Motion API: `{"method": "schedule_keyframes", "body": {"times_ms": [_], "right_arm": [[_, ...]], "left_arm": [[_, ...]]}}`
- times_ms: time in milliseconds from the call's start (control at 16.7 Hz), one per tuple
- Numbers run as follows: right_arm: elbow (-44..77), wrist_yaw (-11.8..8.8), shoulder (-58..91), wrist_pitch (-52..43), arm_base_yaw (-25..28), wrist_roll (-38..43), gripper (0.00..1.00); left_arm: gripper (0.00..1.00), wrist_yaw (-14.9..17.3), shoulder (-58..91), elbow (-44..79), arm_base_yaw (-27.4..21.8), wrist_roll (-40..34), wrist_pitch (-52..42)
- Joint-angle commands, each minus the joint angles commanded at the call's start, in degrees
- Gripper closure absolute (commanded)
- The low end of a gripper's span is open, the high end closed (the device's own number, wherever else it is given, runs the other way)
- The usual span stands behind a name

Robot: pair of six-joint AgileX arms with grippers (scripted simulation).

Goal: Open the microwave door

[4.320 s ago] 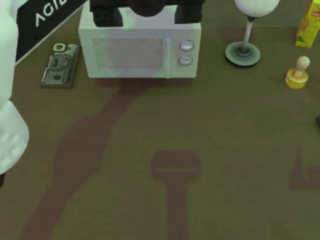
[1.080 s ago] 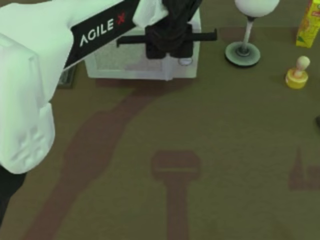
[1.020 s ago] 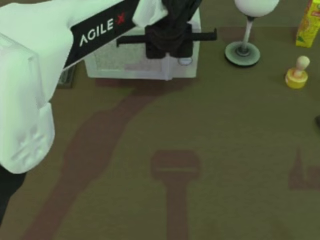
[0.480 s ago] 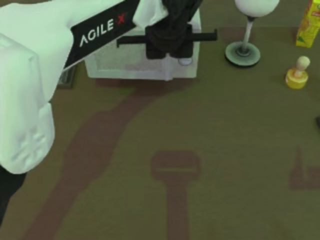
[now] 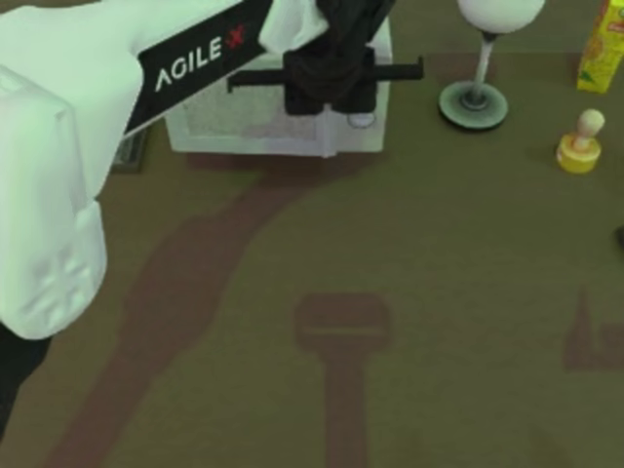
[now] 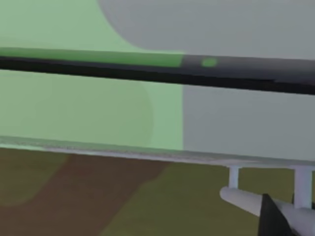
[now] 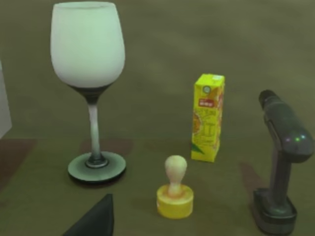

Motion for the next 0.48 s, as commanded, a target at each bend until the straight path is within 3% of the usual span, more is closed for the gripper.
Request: {"method": "schedule_keyframes", "body": {"times_ms": [480], "right_arm": [[0.00,0.00,0.00,0.00,0.00,0.00,0.00]], "left_arm": [[1.00,0.51,-0.70,-0.61,-0.29,0.20,0.75]]}}
